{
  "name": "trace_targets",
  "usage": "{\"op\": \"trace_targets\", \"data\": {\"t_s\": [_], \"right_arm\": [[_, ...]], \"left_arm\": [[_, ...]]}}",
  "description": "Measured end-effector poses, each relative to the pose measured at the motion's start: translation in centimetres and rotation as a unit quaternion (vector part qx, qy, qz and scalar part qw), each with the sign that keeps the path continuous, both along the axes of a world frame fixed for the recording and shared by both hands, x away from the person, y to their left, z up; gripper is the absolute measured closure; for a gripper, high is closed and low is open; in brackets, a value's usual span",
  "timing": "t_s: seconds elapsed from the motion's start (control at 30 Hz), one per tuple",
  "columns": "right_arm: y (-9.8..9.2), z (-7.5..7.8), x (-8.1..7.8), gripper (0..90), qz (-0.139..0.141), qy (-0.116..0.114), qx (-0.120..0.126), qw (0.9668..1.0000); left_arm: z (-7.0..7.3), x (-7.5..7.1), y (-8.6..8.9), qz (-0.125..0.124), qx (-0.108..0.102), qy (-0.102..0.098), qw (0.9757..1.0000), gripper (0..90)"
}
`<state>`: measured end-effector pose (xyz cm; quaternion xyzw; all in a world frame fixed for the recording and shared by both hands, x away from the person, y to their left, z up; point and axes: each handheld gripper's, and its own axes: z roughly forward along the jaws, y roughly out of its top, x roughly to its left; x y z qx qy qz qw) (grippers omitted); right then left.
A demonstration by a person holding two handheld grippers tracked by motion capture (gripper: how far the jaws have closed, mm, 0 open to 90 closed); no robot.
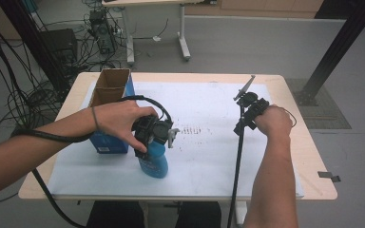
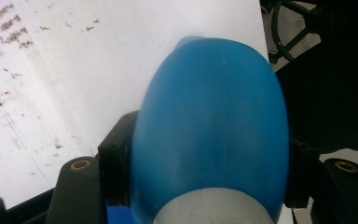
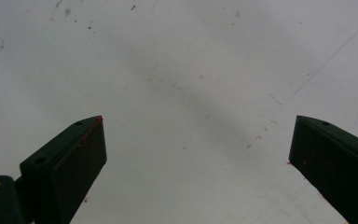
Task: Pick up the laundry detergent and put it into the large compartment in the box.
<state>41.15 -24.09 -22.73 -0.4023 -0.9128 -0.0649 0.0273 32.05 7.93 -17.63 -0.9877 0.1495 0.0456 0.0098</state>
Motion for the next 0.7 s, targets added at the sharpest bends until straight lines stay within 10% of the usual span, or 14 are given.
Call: {"op": "trace_targets", "data": {"t_s": [0.7], "right_arm": [[0.09,-0.29,0.28,3.8,0.002,0.002,0.002,1.0000]], "left_arm": [[-0.06,0.32,0.20,0.004,-0.005,0.004,1.0000,36.7]]}}
